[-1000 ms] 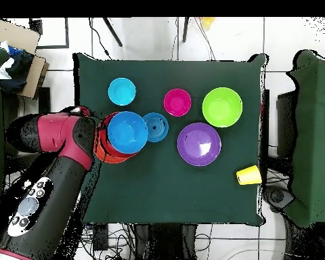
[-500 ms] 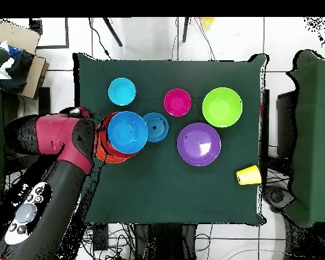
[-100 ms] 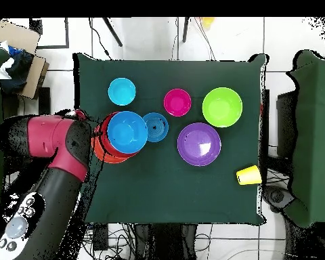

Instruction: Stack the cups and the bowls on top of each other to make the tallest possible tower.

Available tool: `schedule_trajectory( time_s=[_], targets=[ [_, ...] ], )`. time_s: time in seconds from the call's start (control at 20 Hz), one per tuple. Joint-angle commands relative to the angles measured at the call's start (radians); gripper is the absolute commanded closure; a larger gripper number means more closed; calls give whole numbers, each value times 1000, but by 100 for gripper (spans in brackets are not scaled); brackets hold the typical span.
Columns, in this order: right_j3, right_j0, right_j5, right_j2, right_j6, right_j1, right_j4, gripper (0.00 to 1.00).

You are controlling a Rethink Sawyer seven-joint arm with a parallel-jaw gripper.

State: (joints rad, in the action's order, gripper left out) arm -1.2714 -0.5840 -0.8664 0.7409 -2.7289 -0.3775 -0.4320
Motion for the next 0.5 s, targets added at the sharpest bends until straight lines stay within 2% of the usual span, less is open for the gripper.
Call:
schedule_trajectory(
  time_s=[0.05, 0.25, 0.5],
  targets=[
    [-52, -14, -222, -31, -19, -62, 111, 0],
    [-76, -6, -229, -29, 12, -94, 141, 0],
    [-119, 10, -177, -49, 32, -115, 170, 0]
  ],
)
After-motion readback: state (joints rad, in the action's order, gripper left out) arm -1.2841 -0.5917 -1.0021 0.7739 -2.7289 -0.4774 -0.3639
